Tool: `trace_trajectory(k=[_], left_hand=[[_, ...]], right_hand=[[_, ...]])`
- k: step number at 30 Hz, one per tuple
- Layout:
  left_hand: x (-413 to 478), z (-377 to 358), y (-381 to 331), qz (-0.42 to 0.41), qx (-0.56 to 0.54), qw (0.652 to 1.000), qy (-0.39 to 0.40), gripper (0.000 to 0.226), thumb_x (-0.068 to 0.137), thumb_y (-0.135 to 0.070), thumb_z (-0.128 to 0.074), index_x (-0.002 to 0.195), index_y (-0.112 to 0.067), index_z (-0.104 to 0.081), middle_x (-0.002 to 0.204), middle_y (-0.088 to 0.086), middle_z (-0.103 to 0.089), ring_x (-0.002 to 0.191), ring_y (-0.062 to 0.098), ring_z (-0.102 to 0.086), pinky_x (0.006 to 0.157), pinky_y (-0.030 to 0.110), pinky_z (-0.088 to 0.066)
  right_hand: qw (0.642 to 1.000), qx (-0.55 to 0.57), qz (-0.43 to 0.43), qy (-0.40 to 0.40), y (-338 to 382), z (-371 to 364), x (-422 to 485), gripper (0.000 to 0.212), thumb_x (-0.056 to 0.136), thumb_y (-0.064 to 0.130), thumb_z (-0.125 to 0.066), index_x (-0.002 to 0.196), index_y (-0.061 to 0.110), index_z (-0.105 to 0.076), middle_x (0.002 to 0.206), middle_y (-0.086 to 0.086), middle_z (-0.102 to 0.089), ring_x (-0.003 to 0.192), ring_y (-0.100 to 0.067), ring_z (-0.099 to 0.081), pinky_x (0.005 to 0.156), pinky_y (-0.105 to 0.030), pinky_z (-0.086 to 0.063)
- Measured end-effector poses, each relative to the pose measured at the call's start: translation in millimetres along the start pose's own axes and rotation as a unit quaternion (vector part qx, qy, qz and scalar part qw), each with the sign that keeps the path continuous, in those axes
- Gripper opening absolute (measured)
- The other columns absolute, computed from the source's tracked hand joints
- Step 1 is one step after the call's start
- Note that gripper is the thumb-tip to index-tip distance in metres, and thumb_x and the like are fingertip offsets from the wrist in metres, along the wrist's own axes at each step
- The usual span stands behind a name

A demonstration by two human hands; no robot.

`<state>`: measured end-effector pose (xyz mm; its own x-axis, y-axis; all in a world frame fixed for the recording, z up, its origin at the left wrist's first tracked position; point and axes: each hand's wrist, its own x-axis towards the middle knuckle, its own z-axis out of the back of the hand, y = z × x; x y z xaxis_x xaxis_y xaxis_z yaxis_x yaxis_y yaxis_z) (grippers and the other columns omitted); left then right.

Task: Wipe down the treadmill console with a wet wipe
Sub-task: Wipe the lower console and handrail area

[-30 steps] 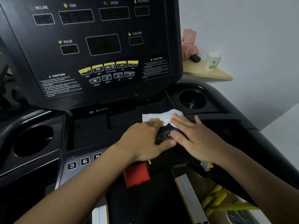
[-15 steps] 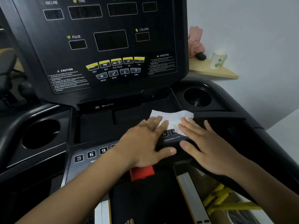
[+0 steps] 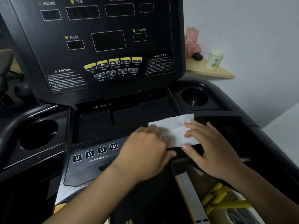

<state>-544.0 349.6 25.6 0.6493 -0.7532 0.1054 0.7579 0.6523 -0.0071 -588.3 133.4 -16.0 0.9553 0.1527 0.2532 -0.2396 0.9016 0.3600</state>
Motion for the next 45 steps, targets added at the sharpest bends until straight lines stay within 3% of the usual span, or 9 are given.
trace_trajectory(k=[7, 12, 18, 25, 28, 34, 39, 42, 45], left_hand=[[2.3, -37.1, -10.7, -0.02, -0.023, 1.0, -0.005, 0.038, 0.078, -0.014, -0.069, 0.115, -0.008, -0.068, 0.123, 0.014, -0.064, 0.12, 0.032, -0.059, 0.086, 0.041, -0.058], [-14.5, -31.2, -15.2, -0.03, -0.074, 0.995, -0.059, 0.026, 0.079, -0.016, -0.064, 0.105, -0.015, -0.065, 0.099, 0.004, -0.065, 0.096, 0.027, -0.062, 0.07, 0.035, -0.055], [14.0, -35.4, -4.4, 0.112, -0.075, 0.99, -0.051, 0.036, 0.064, 0.011, -0.067, 0.093, -0.01, -0.067, 0.092, 0.005, -0.055, 0.073, 0.02, -0.051, 0.049, 0.026, -0.037], [24.4, -30.0, 3.7, 0.117, -0.065, 0.99, -0.03, 0.013, 0.086, -0.009, -0.066, 0.097, -0.015, -0.069, 0.097, -0.003, -0.055, 0.087, 0.018, -0.052, 0.062, 0.032, -0.052], [25.2, -22.2, 2.1, 0.116, -0.066, 0.991, 0.02, 0.031, 0.088, -0.035, -0.066, 0.114, -0.018, -0.064, 0.112, -0.004, -0.05, 0.103, 0.016, -0.047, 0.07, 0.03, -0.048], [8.0, -16.4, -3.6, 0.079, -0.009, 0.995, 0.06, 0.084, 0.067, -0.065, -0.072, 0.133, -0.023, -0.043, 0.126, -0.005, -0.036, 0.112, 0.016, -0.035, 0.085, 0.029, -0.04], [-0.6, -24.6, -11.2, 0.044, 0.008, 0.999, 0.017, 0.098, 0.067, -0.074, -0.064, 0.141, -0.013, -0.04, 0.141, 0.003, -0.039, 0.123, 0.026, -0.04, 0.099, 0.039, -0.038], [-2.5, -42.4, -11.3, 0.014, -0.03, 0.999, -0.042, 0.071, 0.089, -0.051, -0.052, 0.14, -0.002, -0.044, 0.147, 0.017, -0.045, 0.134, 0.032, -0.044, 0.109, 0.043, -0.04], [-7.3, -60.7, -15.2, 0.009, -0.02, 0.999, -0.044, 0.06, 0.098, -0.033, -0.032, 0.145, 0.004, -0.037, 0.153, 0.023, -0.035, 0.143, 0.035, -0.032, 0.114, 0.047, -0.032]], right_hand=[[0.996, -0.087, 0.019, 0.031, 10.1, -7.5, 10.1, 0.06, 0.096, 0.05, -0.025, 0.14, 0.017, -0.05, 0.15, 0.002, -0.041, 0.142, -0.009, -0.027, 0.117, -0.041, -0.016], [0.999, -0.016, 0.014, 0.035, 6.1, -11.7, -2.5, 0.049, 0.097, 0.046, -0.027, 0.12, 0.024, -0.065, 0.142, 0.006, -0.051, 0.136, 0.0, -0.033, 0.117, -0.037, -0.015], [1.0, 0.014, -0.005, 0.021, 2.2, -11.5, 14.6, 0.042, 0.1, 0.04, -0.035, 0.129, 0.023, -0.06, 0.143, 0.013, -0.049, 0.131, 0.01, -0.03, 0.119, -0.04, -0.012], [0.996, 0.056, -0.006, -0.066, -5.7, -11.5, 32.3, 0.018, 0.091, 0.024, -0.063, 0.105, 0.022, -0.075, 0.114, 0.01, -0.07, 0.108, 0.007, -0.055, 0.104, -0.034, -0.044], [0.996, 0.06, -0.013, -0.058, -7.4, -5.8, 38.4, 0.016, 0.088, 0.029, -0.067, 0.101, 0.025, -0.076, 0.111, 0.012, -0.071, 0.105, 0.002, -0.062, 0.094, -0.028, -0.051], [0.997, 0.048, -0.035, 0.043, -6.9, 2.5, 32.1, 0.051, 0.076, 0.043, -0.076, 0.123, 0.026, -0.065, 0.138, 0.026, -0.046, 0.13, 0.007, -0.037, 0.118, -0.028, -0.018], [0.984, 0.013, -0.014, 0.174, 5.5, 19.6, 21.6, 0.094, 0.071, 0.053, -0.077, 0.148, 0.033, -0.029, 0.145, 0.035, 0.002, 0.097, 0.041, 0.03, 0.09, -0.003, 0.019], [0.984, -0.025, -0.013, 0.177, 15.9, 24.1, 16.6, 0.088, 0.081, 0.047, -0.071, 0.151, 0.032, -0.02, 0.145, 0.031, 0.011, 0.097, 0.034, 0.041, 0.091, -0.003, 0.021], [0.996, -0.05, 0.015, 0.07, 26.6, 1.6, 7.0, 0.058, 0.095, 0.032, -0.053, 0.149, 0.02, -0.033, 0.159, 0.012, -0.01, 0.139, 0.012, 0.014, 0.118, -0.025, -0.01]])
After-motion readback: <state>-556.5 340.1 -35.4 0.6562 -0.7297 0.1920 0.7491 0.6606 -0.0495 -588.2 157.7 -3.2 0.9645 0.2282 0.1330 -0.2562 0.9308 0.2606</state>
